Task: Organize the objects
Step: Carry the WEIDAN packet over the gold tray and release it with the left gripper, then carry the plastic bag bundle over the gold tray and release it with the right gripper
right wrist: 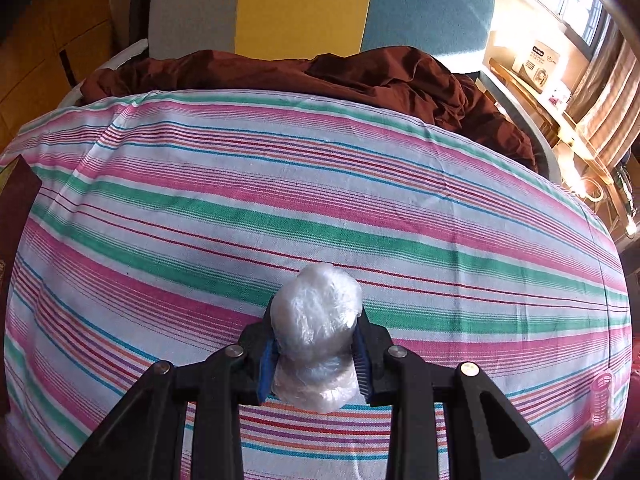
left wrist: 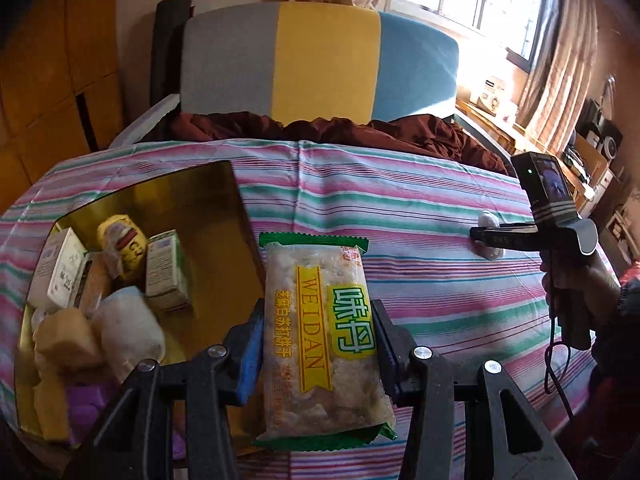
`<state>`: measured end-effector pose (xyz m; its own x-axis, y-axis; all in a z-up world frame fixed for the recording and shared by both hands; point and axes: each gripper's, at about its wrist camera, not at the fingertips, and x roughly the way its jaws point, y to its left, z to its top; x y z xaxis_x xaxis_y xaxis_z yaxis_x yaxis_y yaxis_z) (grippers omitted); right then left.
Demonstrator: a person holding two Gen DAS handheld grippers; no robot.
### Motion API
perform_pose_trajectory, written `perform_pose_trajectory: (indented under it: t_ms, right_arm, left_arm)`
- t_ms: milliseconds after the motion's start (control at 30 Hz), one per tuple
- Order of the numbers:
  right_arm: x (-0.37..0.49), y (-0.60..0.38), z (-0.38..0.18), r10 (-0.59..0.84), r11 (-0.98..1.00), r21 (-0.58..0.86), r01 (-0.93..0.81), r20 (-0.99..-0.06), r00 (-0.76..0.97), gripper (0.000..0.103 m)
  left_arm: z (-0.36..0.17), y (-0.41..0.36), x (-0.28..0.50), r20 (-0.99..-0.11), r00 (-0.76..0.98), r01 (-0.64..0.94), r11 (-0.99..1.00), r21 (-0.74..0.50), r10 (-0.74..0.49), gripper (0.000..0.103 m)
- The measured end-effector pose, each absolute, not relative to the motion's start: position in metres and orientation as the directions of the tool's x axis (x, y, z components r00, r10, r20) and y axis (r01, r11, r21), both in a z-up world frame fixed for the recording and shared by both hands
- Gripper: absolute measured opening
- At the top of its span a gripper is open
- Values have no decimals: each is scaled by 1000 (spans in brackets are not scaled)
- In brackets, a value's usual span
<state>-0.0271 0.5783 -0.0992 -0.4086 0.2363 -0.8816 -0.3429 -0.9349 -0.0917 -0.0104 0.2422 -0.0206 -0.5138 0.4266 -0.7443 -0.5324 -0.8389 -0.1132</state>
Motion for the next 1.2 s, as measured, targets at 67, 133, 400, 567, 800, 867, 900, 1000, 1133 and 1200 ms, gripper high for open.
perform_pose_trajectory:
  t_ms: [67,133,400,567,800,867,900,1000,1133,1200]
  right_arm:
    - [-27,578,-100,238,-932,-92,-350,-883,-404,31]
    - [-27,575,-100,241,-933,-98,-346,-885,-399,31]
    - [-22,555,-100,260,-934,-133,-332,-890,-375,31]
    - [-16,551,-100,260,-930,-123,-346,-886,-383,31]
    - [-13,548,-101,278,-930,-139,-340,-872,-403,31]
    - [-13,548,-101,276,-930,-135,-342,-871,-407,31]
    - [-13,548,-101,274,-931,-133,-341,-871,-408,31]
    - [-14,550,-102,270,-932,-129,-339,-870,-412,31]
    - [-15,547,-101,287,-930,-151,-335,-867,-408,31]
    - [-16,544,-101,299,-928,-165,-334,-865,-402,31]
  left_arm:
    - [-20,219,-20,-749,-530,-491,-864,-111,398,49]
    - [-18,195,-28,-745,-549,-441,-889,-126,378,49]
    - [-21,121,-62,-743,-588,-273,-943,-189,319,49]
    - [-20,112,-77,-737,-588,-264,-941,-213,332,49]
    - [-26,124,-123,-761,-560,-262,-941,-213,328,48]
    - [-36,133,-132,-792,-534,-272,-947,-170,296,54]
    - [-40,132,-133,-803,-526,-253,-953,-165,279,58]
    - [-41,126,-121,-792,-544,-231,-957,-174,276,63]
    - [-35,115,-96,-759,-605,-212,-967,-137,241,67]
    - [-32,109,-86,-745,-627,-205,-971,-125,229,68]
